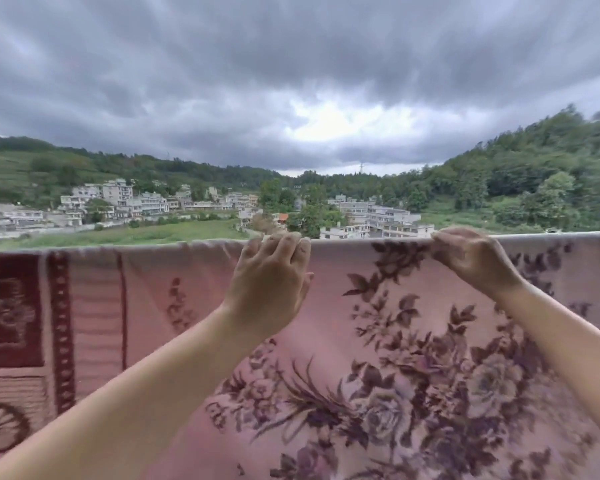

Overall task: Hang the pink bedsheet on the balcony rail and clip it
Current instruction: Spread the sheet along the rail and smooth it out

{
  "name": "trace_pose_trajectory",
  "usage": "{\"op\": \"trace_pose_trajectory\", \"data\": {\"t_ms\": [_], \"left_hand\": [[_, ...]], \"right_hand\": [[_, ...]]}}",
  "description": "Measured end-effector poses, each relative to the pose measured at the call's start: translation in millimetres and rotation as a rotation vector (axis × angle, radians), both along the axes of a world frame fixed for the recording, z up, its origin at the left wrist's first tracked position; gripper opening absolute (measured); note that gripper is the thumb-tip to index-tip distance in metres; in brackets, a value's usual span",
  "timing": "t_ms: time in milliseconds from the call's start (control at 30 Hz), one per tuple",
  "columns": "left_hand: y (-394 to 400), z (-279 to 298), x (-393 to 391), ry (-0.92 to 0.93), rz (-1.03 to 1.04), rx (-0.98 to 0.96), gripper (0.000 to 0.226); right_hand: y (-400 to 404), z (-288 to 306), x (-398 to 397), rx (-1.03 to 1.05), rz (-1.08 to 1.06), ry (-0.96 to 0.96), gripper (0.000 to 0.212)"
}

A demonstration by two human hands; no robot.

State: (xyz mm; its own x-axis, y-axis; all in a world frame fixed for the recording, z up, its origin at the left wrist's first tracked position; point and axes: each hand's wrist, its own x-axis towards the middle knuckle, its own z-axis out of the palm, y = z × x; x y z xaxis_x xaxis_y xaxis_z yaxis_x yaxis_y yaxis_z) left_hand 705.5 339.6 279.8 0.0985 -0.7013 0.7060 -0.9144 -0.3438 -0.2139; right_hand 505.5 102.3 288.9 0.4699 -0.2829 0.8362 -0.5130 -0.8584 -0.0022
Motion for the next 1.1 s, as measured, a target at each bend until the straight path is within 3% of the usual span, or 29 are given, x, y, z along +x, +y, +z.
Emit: {"op": "trace_pose_trajectory", "data": {"t_ms": [200, 367, 433, 500, 600, 733, 800, 900, 933, 1000, 1100], "left_hand": [[-105, 17, -61, -0.102, -0.067, -0.087, 0.027], [-118, 37, -59, 0.097, -0.24, -0.051, 0.009], [-117, 46, -62, 0.137, -0.217, -0.035, 0.003], [-133, 58, -63, 0.087, -0.098, -0.053, 0.012], [-175, 86, -59, 0.15, 0.046, -0.15, 0.016], [-241, 110, -59, 0.182, 0.23, -0.19, 0.018], [-257, 102, -56, 0.218, 0.32, 0.093, 0.02], [-256, 86, -55, 0.373, 0.398, 0.749, 0.026], [-252, 84, -57, 0.408, 0.395, 0.83, 0.029], [-248, 84, -66, 0.387, 0.318, 0.725, 0.031], [-247, 78, -89, 0.453, 0.043, 0.326, 0.024]], "right_hand": [[-50, 17, -22, -0.187, 0.368, 0.166, 0.014], [-84, 23, -17, -0.059, 0.534, 0.058, 0.011], [-81, 30, -16, -0.086, 0.499, 0.066, 0.013], [-85, 44, -13, -0.186, 0.405, 0.083, 0.016], [-104, 84, 5, -0.104, 0.239, 0.106, 0.025], [-142, 120, 35, -0.005, 0.028, 0.069, 0.02], [-157, 109, 44, 0.169, 0.001, 0.363, 0.021], [-167, 85, 31, 0.587, 0.135, 0.896, 0.028], [-167, 82, 19, 0.656, 0.216, 0.967, 0.032], [-171, 83, -6, 0.639, 0.369, 0.935, 0.035], [-187, 77, -43, 0.522, 0.51, 0.769, 0.022]]}}
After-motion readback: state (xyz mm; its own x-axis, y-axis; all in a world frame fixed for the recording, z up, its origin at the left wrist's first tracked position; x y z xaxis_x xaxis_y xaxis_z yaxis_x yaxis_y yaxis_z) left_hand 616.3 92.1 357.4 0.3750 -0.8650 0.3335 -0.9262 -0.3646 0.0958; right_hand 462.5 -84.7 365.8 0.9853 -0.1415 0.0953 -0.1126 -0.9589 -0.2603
